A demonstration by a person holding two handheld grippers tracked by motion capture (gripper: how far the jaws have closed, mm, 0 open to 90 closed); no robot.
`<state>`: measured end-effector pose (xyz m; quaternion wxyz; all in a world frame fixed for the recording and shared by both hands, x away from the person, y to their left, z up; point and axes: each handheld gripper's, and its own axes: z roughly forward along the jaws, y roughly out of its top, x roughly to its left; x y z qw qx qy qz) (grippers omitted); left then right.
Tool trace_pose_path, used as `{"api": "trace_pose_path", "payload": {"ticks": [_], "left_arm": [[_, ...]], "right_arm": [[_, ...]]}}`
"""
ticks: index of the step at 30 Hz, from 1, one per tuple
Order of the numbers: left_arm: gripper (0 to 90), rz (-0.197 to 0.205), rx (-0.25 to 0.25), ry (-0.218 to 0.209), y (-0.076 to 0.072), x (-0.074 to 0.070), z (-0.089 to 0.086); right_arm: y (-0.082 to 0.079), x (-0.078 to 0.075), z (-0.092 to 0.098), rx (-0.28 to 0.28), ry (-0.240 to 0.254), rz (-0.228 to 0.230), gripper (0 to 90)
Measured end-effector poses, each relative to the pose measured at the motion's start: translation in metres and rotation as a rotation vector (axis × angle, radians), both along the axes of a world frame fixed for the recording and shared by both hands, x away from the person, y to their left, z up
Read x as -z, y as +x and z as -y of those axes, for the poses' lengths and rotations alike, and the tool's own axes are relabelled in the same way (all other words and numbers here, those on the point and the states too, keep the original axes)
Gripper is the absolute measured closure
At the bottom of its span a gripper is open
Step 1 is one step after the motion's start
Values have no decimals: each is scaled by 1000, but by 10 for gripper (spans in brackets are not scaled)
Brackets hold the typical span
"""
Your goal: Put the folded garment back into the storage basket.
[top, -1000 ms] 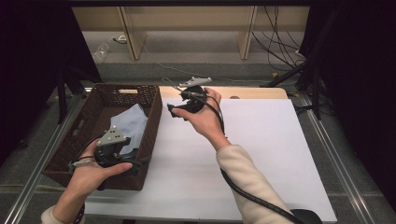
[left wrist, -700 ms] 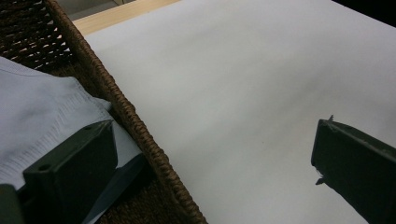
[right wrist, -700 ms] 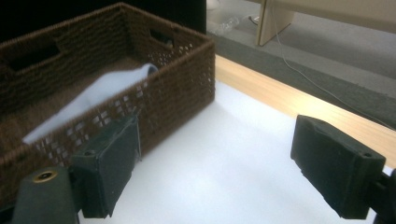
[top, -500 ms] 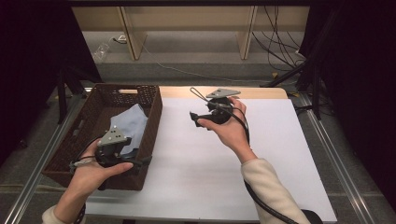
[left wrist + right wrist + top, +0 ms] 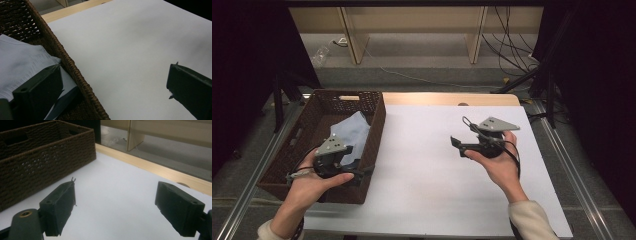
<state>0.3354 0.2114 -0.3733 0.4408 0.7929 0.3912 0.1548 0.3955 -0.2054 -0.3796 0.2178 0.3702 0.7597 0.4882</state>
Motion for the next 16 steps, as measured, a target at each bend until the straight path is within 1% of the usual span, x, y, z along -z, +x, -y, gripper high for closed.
{"api": "trace_pose_path", "payload": {"ticks": [2, 4, 8, 11, 14, 16], "left_arm": [[1, 0, -4, 3, 0, 1, 0], [1, 0, -3, 3, 0, 1, 1], [2, 4, 0, 0, 0, 0, 2], [3, 6, 0, 2, 0, 0, 2], [3, 8, 1, 0, 0, 0, 2], [3, 9, 2, -4, 0, -1, 2]], "right_arm": [[-11, 4, 11, 4, 10, 9, 176], [-21, 8, 20, 6, 17, 5, 177], [-33, 15, 31, 18, 22, -5, 179], [-37, 19, 35, 26, 20, -12, 178], [-37, 19, 37, 37, 19, -16, 176], [-37, 19, 38, 42, 27, -12, 175]]}}
